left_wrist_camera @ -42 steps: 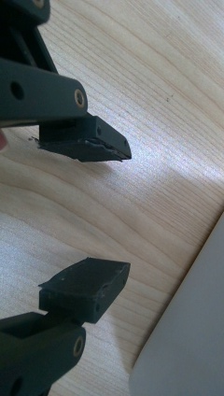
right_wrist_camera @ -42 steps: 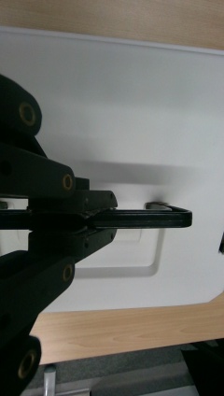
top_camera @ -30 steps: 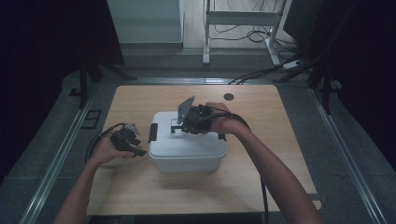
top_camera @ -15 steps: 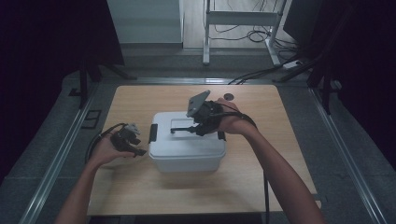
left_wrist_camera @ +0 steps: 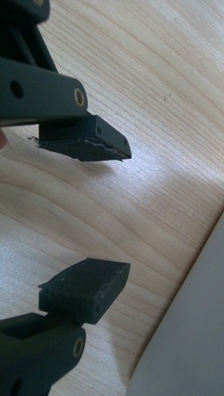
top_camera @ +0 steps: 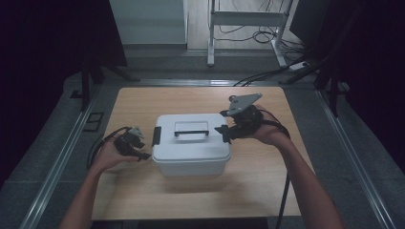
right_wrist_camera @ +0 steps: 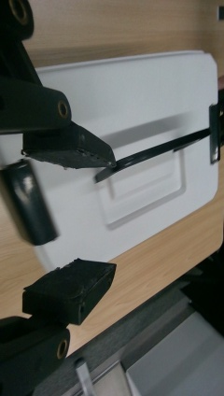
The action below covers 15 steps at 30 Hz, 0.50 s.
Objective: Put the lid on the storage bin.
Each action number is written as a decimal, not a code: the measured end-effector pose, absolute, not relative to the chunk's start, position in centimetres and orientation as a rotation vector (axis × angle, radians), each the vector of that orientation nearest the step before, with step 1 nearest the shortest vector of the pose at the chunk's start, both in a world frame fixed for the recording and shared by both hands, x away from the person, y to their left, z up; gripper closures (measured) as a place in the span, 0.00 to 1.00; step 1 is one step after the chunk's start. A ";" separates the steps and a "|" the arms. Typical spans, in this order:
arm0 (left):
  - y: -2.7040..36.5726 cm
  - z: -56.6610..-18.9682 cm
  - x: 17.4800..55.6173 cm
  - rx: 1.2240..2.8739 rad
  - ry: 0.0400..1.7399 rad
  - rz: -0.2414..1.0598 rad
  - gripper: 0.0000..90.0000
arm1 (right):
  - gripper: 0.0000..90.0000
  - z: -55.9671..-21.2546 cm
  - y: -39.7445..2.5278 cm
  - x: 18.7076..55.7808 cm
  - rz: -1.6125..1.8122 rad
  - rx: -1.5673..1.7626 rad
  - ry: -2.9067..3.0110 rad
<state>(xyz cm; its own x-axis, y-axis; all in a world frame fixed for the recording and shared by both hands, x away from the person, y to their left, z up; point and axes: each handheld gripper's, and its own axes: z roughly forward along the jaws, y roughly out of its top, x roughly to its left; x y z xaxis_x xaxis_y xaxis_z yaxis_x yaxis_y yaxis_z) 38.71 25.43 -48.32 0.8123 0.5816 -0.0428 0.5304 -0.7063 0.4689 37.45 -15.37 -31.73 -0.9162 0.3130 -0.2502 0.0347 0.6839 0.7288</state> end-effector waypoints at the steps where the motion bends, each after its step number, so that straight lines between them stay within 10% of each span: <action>1: 25.4 -48.3 38.7 2.529 0.829 0.149 0.44 | 0.47 -31.7 -15.4 37.5 1.089 0.273 2.542; 15: 25.6 -47.9 38.4 2.502 0.829 0.169 0.44 | 0.47 -35.3 -21.3 37.2 1.150 0.498 2.468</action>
